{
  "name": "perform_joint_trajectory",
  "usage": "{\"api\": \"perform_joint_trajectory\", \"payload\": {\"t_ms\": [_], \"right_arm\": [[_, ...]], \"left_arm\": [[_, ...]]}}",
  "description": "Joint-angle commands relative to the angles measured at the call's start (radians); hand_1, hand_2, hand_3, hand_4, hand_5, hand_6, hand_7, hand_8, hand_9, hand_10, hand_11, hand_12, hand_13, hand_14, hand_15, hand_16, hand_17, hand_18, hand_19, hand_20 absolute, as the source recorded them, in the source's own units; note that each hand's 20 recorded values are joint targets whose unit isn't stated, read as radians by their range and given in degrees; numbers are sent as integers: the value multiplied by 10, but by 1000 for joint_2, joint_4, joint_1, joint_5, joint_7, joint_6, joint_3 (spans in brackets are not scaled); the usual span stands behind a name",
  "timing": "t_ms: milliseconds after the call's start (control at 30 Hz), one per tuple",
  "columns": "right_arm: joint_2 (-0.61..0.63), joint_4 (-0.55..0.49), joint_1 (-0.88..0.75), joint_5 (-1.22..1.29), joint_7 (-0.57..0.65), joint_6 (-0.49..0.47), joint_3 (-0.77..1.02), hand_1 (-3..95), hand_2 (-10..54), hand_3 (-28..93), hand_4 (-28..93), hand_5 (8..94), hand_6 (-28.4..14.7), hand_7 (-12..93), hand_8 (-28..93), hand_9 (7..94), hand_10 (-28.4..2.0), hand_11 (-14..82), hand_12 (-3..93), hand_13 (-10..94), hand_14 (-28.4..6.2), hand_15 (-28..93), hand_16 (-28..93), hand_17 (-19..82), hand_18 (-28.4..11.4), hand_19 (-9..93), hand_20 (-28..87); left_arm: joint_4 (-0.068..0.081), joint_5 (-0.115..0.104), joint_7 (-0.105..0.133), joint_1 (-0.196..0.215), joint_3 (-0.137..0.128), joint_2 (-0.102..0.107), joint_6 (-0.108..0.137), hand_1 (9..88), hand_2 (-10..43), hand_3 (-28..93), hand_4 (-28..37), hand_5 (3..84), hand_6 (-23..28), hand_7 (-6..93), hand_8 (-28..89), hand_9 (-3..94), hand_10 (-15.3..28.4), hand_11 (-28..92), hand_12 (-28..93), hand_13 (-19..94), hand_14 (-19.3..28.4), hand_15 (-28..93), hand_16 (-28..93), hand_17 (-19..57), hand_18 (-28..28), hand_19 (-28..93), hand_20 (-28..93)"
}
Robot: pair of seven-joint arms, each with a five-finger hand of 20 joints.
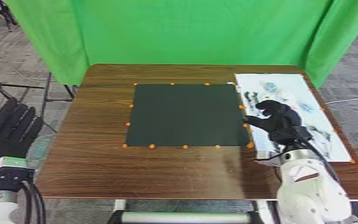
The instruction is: Arrange flowers
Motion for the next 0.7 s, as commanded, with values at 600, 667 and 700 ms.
{"api": "perform_joint_trajectory", "payload": {"t_ms": [600,667,700], "right_arm": [[286,-53,5,-254,145,-271,-6,304,-95,470,-283,469,-80,375,-123,493,-210,412,300,453,-186,643,208,242,-252,785,355],[304,-46,35,-248,172,-317,-29,317,-95,441,-283,491,-81,380,-123,505,-212,430,309,470,-190,659,221,257,-254,806,368],[312,-45,54,-245,190,-360,-43,305,-95,458,-283,502,-80,381,-122,514,-213,436,311,475,-190,662,226,261,-255,812,371]], "left_arm": [[5,-8,14,5,3,2,4,252,143,710,-283,399,54,154,-108,334,121,194,77,219,104,288,-109,-26,101,316,79],[4,-7,16,7,0,3,4,251,143,711,-283,399,54,155,-108,335,121,195,77,220,105,289,-109,-26,101,316,79],[6,-5,14,3,1,1,6,251,143,711,-283,399,54,155,-108,336,122,196,78,221,105,290,-109,-26,101,316,79]]}}
